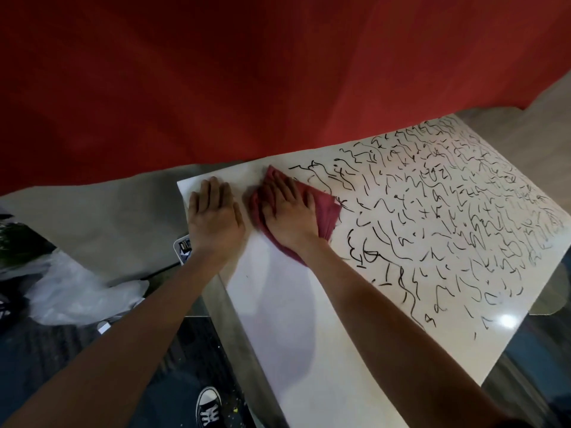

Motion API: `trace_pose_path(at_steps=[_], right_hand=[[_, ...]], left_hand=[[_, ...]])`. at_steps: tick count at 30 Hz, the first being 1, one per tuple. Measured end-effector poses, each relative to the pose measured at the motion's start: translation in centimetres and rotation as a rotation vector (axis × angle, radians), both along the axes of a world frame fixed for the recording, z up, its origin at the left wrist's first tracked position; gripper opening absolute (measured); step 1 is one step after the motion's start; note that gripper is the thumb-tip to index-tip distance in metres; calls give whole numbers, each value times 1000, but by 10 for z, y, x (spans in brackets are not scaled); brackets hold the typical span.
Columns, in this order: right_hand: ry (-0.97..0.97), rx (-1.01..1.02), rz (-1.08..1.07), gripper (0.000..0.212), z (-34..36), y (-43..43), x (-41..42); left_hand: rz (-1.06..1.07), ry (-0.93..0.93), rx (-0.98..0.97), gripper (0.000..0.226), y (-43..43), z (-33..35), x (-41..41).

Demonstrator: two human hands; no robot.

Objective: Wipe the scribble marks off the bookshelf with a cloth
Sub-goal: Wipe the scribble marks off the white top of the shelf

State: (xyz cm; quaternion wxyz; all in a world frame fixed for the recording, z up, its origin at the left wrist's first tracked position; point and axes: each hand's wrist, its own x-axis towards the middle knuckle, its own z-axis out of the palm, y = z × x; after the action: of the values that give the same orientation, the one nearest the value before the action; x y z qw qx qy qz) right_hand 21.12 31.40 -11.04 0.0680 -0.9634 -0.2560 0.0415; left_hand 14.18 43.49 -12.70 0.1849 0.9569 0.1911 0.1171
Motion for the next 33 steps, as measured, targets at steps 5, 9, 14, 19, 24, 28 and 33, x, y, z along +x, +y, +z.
trace_pose_path(at_steps=[5, 9, 14, 19, 24, 28, 33], right_hand=[[-64, 58, 82, 56, 0, -64, -114], [-91, 12, 71, 50, -2, -80, -130], [11, 62, -5, 58, 6, -17, -24], [84, 54, -78, 54, 7, 1, -11], [-71, 35, 5, 56, 3, -95, -119], [-82, 17, -80, 53, -2, -150, -152], [-82, 2, -140, 63, 4, -106, -63]], left_hand=[[14, 29, -6, 66, 0, -1, 1], [12, 41, -6, 67, 1, -1, 1], [-6, 36, -22, 66, 1, 3, 2], [-15, 60, -9, 53, 2, 8, 0], [-25, 49, 1, 51, 4, 5, 0], [-24, 40, 9, 57, 3, 0, 2], [-44, 97, 36, 63, 5, 3, 2]])
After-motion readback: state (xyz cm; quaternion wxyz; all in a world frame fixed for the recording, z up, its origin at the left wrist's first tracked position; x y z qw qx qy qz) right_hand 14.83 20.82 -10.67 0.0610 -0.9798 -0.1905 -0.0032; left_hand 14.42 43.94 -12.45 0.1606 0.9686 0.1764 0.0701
